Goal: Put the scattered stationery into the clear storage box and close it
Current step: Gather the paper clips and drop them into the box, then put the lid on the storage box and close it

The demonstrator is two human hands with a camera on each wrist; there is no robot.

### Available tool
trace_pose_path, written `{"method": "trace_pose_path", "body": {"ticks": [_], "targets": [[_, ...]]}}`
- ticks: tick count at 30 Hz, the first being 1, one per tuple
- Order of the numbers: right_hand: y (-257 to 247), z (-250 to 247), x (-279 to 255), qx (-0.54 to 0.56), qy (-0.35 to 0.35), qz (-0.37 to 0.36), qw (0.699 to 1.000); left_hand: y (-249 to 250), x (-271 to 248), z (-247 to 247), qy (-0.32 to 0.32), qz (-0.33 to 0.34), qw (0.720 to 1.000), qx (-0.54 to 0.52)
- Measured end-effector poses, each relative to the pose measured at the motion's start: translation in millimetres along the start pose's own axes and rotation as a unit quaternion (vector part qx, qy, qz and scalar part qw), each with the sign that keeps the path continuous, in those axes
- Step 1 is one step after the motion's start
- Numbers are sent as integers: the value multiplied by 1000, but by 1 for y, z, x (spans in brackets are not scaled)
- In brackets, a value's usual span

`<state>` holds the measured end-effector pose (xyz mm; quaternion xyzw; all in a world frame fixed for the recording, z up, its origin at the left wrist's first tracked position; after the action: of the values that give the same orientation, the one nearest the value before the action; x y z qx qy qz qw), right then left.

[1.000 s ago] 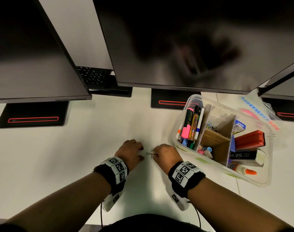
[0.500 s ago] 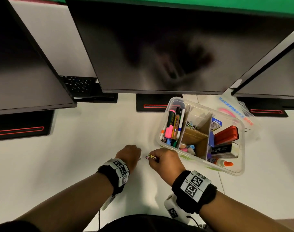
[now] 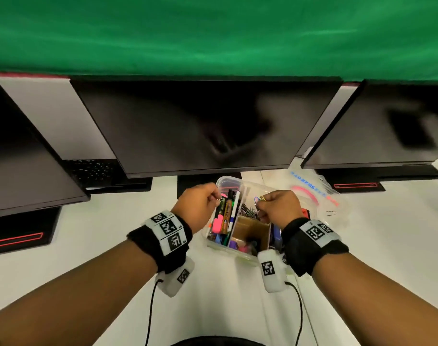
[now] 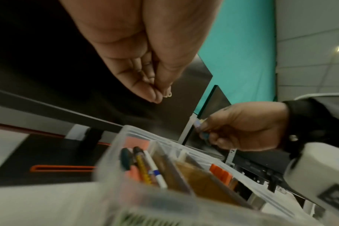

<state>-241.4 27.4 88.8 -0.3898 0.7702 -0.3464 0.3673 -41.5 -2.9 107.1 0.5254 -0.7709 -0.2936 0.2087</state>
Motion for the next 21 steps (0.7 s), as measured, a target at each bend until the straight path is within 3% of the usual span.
{"method": "trace_pose_path", "body": {"ticks": [2,10,12,16,21], "targets": [[3,0,9,2,-21,38,999,18,11,12,-20,10,1000,-1],[14,-8,28,6,-53,52,997,49,42,54,-75,22,994,76],[17,-15,26,42,-51,70,995,46,41,58,-92,6,992,88],[10,-46,22,117,-61,80,988,29,36,49,-53,-12,990,130],[27,-100,37,86,-18,70,994,-9,22,41,-51,-80,975,199]]}}
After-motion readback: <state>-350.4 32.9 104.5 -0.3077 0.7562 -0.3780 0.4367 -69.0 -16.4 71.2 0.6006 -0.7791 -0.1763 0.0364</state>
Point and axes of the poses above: each hand's wrist, its own x-axis towards the middle knuckle, its own z-axis out of the palm, y = z × x, the point moved 3 cm from there along x, towards the middle knuckle, and after that the axes turned 1 degree about x, right-handed, at the moved point
